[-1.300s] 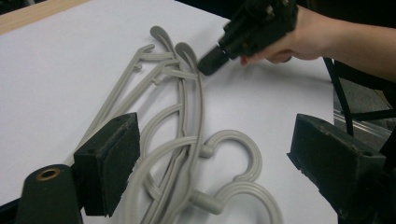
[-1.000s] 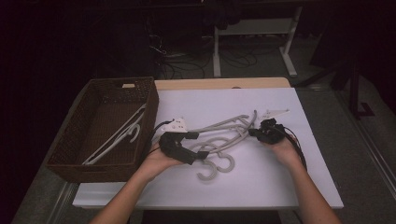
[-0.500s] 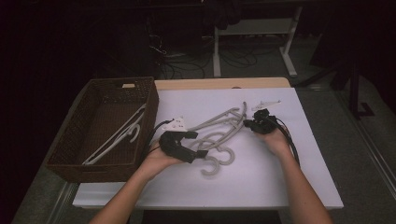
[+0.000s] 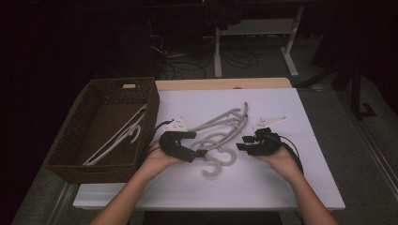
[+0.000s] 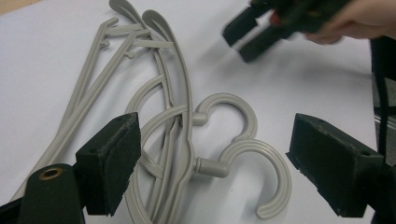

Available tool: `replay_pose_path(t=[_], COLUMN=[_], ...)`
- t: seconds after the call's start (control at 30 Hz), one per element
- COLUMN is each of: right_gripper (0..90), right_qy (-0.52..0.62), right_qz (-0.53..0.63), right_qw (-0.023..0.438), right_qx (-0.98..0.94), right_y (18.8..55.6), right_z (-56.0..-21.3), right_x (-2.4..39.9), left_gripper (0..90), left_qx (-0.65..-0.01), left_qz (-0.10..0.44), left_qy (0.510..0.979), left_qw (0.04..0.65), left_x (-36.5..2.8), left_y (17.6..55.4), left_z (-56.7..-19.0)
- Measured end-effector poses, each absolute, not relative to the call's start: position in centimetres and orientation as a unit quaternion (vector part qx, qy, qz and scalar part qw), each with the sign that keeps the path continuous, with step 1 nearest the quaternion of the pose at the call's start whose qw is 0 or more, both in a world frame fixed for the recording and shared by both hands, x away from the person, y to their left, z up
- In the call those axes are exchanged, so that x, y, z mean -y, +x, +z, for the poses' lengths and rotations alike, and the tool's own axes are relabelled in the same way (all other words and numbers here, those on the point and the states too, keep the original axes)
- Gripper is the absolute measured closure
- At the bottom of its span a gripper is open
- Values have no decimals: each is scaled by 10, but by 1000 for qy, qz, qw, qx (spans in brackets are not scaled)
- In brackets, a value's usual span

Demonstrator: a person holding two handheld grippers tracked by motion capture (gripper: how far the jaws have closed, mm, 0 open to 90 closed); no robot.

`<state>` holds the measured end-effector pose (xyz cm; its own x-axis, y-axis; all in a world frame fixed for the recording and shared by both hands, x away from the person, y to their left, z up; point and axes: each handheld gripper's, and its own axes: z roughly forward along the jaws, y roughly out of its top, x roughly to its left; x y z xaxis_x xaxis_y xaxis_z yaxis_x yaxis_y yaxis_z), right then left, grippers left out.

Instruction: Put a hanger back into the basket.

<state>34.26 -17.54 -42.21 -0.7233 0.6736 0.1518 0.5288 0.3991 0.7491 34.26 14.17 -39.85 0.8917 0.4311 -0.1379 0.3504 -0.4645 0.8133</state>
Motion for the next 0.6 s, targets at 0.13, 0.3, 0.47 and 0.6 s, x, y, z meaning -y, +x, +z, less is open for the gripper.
replay_pose_path(t=[0.13, 0.3, 0.47, 0.6], right_gripper=[396, 277, 187, 151], right_qy=[315, 262, 234, 210], right_qz=[427, 426, 417, 399], right_qw=[66, 49, 40, 40], right_qx=[-845, -864, -877, -892], right_y=[319, 308, 310, 313], right_z=[-420, -425, -434, -443], right_x=[160, 134, 110, 92], left_gripper=[167, 167, 167, 166], left_qx=[-229, -230, -231, -232], left_qz=[43, 42, 42, 40], left_qy=[855, 854, 853, 852], left_qw=[464, 464, 466, 467], left_x=[-141, -141, -142, -144], left_y=[343, 344, 345, 346], left_z=[-399, -400, -400, -400])
